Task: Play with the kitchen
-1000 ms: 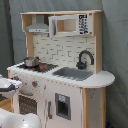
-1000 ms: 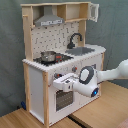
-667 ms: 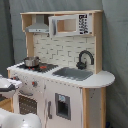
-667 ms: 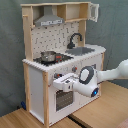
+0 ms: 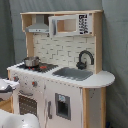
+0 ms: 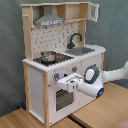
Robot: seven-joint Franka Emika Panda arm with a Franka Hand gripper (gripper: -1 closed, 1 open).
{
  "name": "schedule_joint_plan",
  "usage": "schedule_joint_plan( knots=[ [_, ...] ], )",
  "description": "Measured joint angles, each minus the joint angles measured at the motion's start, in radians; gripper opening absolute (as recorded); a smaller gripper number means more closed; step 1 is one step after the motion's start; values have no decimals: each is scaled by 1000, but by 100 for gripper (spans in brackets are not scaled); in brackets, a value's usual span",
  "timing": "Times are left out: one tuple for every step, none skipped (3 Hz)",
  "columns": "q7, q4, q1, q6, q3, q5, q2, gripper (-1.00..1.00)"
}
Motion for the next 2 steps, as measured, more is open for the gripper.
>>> schedule_joint_plan(
  knots=[
    [-1, -59, 77, 0, -31, 12, 1, 100],
    [-4, -124, 152, 0, -64, 12, 1, 100]
  ],
)
